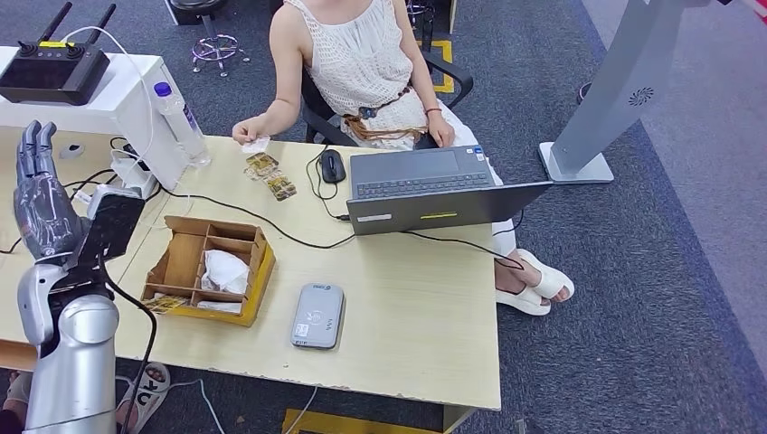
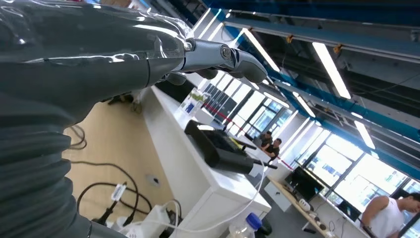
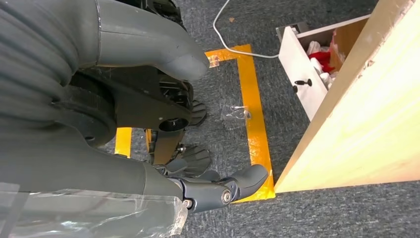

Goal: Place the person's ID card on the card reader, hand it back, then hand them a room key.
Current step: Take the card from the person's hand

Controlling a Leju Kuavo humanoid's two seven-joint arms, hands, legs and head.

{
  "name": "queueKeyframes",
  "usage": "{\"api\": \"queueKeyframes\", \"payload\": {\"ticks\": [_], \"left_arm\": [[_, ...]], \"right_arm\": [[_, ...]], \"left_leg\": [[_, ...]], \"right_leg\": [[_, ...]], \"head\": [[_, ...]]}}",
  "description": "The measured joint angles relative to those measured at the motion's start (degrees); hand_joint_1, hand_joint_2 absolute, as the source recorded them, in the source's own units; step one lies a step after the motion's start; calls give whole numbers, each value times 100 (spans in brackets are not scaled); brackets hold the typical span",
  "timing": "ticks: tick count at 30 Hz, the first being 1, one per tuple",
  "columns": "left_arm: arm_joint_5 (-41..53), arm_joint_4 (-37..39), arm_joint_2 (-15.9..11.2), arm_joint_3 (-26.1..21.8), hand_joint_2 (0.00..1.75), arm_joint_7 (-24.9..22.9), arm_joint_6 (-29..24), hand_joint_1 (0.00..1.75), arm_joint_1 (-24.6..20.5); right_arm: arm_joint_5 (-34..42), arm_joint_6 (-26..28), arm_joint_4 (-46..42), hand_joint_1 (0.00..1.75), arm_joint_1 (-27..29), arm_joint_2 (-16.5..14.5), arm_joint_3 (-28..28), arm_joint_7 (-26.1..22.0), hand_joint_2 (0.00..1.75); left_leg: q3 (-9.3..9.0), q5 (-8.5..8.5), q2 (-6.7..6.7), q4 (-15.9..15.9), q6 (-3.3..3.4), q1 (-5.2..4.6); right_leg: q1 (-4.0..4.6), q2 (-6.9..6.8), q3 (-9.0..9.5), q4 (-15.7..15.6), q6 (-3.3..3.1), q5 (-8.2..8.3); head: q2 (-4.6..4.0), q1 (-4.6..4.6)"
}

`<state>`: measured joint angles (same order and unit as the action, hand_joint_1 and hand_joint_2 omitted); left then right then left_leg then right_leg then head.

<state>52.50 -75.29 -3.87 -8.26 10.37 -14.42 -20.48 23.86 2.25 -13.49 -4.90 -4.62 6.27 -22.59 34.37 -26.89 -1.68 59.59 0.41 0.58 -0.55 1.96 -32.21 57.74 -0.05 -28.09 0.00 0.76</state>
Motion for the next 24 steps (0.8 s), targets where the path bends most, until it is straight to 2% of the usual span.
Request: {"api": "queueKeyframes", "payload": {"ticks": [17,24], "left_arm": [[2457,1473,-648,1259,175,-1064,-920,0,-1459],[3288,2095,-823,1661,175,-1413,-1151,0,-1880]], "right_arm": [[-265,-3,0,0,-77,-34,-1,253,175],[-352,-4,1,0,-82,-42,-2,392,175]], "left_leg": [[2,7,-1,1,2,0],[2,7,0,1,2,0]], "right_leg": [[0,0,0,2,2,5],[0,1,-1,3,0,6]], "head": [[0,1],[0,1]]}}
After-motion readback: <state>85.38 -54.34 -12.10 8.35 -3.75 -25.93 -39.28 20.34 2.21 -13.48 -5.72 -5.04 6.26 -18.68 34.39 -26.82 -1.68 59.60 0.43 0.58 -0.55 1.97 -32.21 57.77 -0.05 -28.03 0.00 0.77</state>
